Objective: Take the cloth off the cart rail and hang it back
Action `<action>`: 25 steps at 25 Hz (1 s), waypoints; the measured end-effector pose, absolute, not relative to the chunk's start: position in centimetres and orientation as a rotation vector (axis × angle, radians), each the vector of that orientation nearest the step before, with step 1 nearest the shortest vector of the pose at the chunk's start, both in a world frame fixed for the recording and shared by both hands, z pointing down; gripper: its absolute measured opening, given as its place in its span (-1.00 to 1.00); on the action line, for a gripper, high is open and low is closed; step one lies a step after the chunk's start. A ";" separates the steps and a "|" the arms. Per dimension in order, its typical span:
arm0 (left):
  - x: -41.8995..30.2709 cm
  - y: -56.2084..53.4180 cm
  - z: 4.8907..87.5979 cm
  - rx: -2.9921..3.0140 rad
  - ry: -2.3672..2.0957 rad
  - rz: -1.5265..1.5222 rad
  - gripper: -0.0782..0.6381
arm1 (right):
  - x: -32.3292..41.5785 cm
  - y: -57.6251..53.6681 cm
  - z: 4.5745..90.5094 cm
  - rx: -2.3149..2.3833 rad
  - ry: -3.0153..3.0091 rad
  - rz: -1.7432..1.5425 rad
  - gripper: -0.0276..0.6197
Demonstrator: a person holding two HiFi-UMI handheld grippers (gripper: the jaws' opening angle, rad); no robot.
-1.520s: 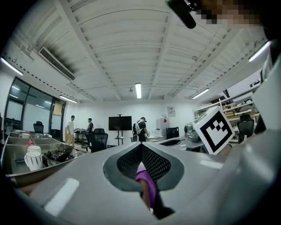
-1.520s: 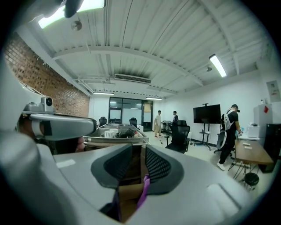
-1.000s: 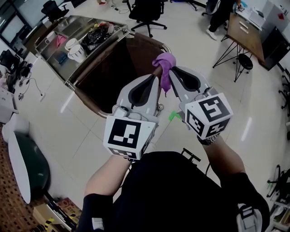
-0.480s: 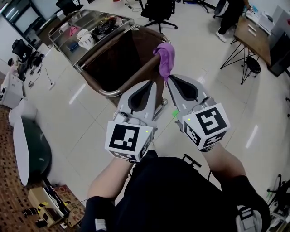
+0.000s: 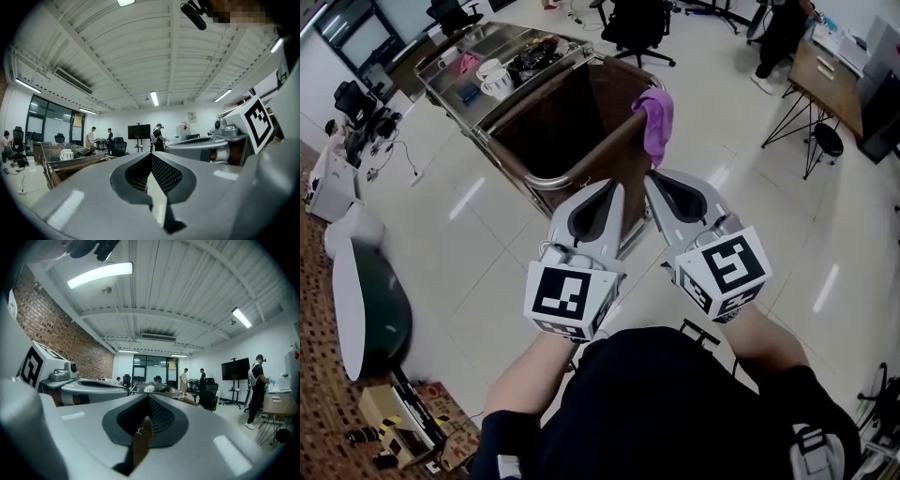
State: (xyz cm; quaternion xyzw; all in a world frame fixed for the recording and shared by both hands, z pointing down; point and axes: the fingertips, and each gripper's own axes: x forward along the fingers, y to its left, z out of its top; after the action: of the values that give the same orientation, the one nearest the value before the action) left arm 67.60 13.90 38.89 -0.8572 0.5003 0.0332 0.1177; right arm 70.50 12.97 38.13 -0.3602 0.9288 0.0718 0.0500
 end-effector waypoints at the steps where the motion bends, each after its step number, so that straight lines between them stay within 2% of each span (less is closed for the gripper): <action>1: 67.2 14.7 38.9 -2.506 1.459 0.099 -0.81 | 70.1 13.7 38.1 -1.097 2.828 0.225 -0.91; 13: 62.8 17.7 39.8 -2.535 1.396 0.090 -0.81 | 65.0 17.1 38.6 -1.150 2.819 0.262 -0.91; 25: 61.2 17.8 40.0 -2.567 1.360 0.109 -0.81 | 63.7 17.9 38.8 -1.221 2.812 0.286 -0.91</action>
State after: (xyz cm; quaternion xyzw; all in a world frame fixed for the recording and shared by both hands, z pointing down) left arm 61.23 17.82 39.96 -0.8770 0.4646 0.0371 0.1169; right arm 63.68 17.89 38.76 -0.3964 0.9128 0.0928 0.0314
